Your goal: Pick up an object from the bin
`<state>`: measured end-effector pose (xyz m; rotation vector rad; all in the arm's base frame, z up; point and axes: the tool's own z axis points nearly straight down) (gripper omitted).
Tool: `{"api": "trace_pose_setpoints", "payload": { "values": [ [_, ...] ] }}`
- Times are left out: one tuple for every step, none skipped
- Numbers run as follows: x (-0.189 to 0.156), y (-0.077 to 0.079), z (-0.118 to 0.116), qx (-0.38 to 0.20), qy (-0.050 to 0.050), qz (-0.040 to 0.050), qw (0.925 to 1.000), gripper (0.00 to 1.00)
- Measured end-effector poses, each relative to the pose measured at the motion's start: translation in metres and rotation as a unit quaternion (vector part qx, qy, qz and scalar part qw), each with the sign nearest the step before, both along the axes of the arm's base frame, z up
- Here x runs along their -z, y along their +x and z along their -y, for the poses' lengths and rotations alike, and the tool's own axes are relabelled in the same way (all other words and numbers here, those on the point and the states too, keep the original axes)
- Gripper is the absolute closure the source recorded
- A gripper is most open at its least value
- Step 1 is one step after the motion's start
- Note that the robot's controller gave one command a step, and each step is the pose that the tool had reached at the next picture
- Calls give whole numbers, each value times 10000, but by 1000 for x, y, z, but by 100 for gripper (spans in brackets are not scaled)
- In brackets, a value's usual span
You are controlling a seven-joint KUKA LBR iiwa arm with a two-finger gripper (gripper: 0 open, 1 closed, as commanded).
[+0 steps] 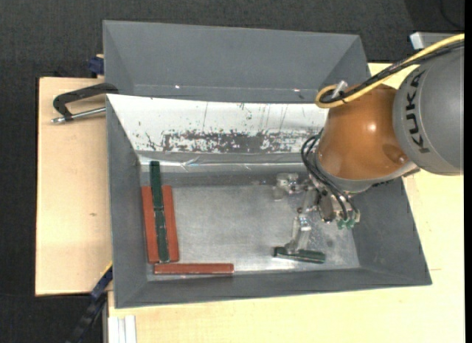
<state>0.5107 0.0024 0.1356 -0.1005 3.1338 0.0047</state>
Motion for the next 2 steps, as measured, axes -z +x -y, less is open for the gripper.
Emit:
{"api": "trace_pose_setpoints", "payload": {
  "values": [
    [11,0,14,-200,-3,9,9998,0],
    [27,12,28,-1052,-16,-50,9944,0]
  ]
}}
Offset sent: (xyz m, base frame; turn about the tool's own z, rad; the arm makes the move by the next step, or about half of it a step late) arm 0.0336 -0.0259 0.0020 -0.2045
